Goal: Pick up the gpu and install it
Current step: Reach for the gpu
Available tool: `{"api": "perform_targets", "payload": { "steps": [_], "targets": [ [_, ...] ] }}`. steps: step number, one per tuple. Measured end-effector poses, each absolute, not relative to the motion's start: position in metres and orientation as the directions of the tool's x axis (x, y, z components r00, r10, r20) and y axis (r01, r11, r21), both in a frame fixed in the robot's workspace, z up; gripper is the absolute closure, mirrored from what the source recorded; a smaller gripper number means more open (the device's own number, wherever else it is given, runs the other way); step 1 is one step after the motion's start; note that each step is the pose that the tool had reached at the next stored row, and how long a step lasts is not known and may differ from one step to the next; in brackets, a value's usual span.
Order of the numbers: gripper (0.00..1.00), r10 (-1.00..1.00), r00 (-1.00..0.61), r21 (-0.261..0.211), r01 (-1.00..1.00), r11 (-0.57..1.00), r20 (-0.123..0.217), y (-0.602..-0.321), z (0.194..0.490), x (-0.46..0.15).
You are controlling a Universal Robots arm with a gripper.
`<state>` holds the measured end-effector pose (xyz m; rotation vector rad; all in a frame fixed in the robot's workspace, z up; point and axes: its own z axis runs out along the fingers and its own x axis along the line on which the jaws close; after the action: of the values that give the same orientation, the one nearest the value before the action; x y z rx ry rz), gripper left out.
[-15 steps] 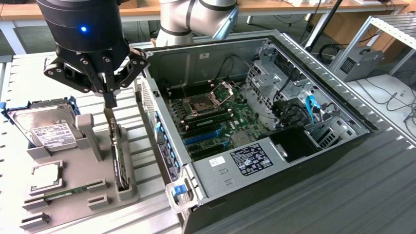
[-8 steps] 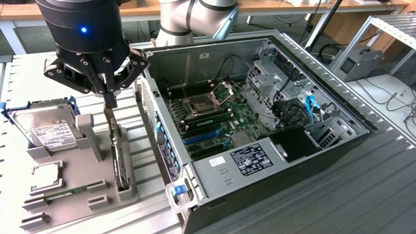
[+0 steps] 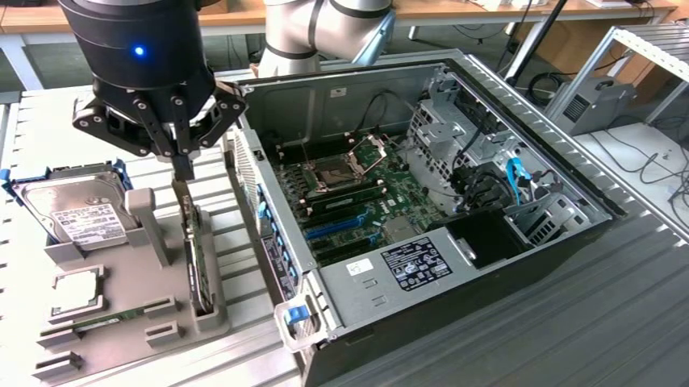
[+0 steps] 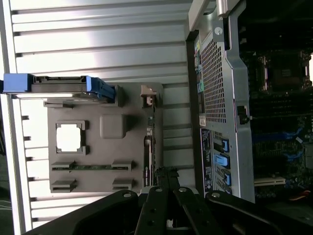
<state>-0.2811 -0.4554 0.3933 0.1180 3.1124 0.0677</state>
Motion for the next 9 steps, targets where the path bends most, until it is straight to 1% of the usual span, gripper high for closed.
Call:
{"api": "perform_targets", "payload": {
  "steps": [9],
  "targets": [
    [0.89, 0.076, -0.997, 0.044, 0.075, 0.996, -0.024, -0.4579, 0.3933, -0.2811]
  ]
}}
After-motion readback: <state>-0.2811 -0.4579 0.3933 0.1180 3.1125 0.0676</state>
